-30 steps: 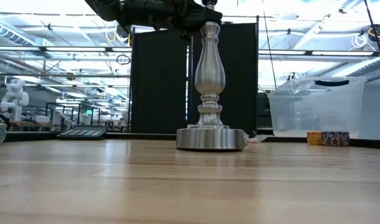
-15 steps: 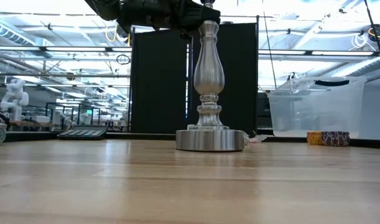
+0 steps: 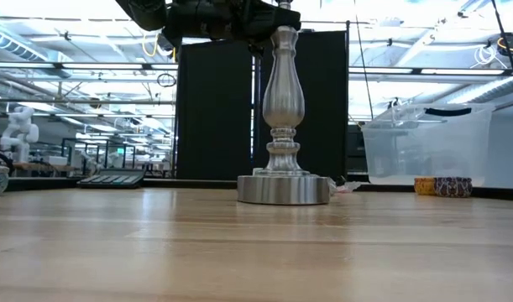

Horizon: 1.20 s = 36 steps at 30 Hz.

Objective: Screw lightbulb
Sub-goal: Remove the white lightbulb from the desk lamp

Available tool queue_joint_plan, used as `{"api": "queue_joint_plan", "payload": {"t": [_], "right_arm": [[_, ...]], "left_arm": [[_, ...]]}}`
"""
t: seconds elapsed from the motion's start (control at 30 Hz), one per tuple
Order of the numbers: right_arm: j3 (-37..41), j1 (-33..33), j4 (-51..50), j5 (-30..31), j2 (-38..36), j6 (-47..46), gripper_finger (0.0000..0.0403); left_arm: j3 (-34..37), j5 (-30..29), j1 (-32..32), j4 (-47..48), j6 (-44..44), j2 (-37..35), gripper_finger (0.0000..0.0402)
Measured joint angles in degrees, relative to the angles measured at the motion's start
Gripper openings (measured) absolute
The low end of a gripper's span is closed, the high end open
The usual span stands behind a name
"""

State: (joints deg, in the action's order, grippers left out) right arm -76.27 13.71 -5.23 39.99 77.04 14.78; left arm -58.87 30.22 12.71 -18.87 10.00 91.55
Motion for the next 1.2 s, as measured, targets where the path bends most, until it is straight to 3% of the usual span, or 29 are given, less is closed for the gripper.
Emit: {"api": "queue_joint_plan", "payload": {"t": [0.5, 0.77, 0.9, 1.2], "right_arm": [[0.02, -12.54, -5.50, -28.80, -3.40, 6.74, 0.0234], [-0.04, -16.94, -6.44, -39.88, -3.65, 9.95, 0.0233], [0.01, -18.79, -6.43, -43.32, -4.24, 10.02, 0.0233], [0.15, -18.99, -5.18, -44.74, -4.42, 11.11, 0.0233]], "left_arm": [[0.09, 3.43, 0.11, 0.37, -0.22, 0.02, 0.0071], [0.11, 4.74, 0.07, 0.27, -0.69, 0.02, 0.0071], [0.09, 4.84, 0.04, 0.05, -1.43, 0.02, 0.0071], [0.09, 5.40, 0.11, 0.04, -1.66, 0.02, 0.0071]]}}
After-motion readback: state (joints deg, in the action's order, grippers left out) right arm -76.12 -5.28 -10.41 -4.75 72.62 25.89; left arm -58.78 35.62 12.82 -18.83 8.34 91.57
